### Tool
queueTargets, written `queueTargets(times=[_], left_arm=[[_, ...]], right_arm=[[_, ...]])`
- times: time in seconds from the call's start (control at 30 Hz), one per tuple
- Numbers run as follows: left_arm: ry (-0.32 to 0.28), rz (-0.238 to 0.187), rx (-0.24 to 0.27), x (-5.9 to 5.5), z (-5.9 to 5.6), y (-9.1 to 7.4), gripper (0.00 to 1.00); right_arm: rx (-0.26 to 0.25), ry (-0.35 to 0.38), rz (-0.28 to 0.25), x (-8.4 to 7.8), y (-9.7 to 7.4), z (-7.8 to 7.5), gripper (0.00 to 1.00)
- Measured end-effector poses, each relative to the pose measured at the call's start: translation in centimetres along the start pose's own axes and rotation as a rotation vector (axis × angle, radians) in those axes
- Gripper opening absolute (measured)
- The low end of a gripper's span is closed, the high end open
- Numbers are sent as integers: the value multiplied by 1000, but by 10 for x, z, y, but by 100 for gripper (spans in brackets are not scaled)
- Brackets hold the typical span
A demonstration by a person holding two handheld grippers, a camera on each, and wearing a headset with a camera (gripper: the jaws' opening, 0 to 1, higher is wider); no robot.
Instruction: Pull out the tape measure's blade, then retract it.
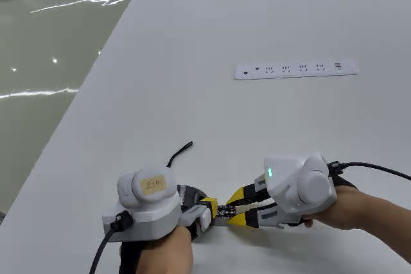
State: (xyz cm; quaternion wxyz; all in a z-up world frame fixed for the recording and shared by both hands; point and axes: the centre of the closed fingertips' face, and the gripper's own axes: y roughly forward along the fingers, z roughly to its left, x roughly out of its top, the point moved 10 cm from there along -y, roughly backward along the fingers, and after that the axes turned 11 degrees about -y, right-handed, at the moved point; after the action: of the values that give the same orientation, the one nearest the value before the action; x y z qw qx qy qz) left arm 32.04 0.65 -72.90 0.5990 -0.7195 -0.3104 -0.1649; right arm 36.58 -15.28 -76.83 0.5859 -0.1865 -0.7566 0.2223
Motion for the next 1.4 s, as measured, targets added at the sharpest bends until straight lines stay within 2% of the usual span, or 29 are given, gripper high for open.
queueTargets(times=[1.4], left_arm=[[-13,-2,-1,1,4,-1,59]], right_arm=[[10,6,13,11,17,-5,14]])
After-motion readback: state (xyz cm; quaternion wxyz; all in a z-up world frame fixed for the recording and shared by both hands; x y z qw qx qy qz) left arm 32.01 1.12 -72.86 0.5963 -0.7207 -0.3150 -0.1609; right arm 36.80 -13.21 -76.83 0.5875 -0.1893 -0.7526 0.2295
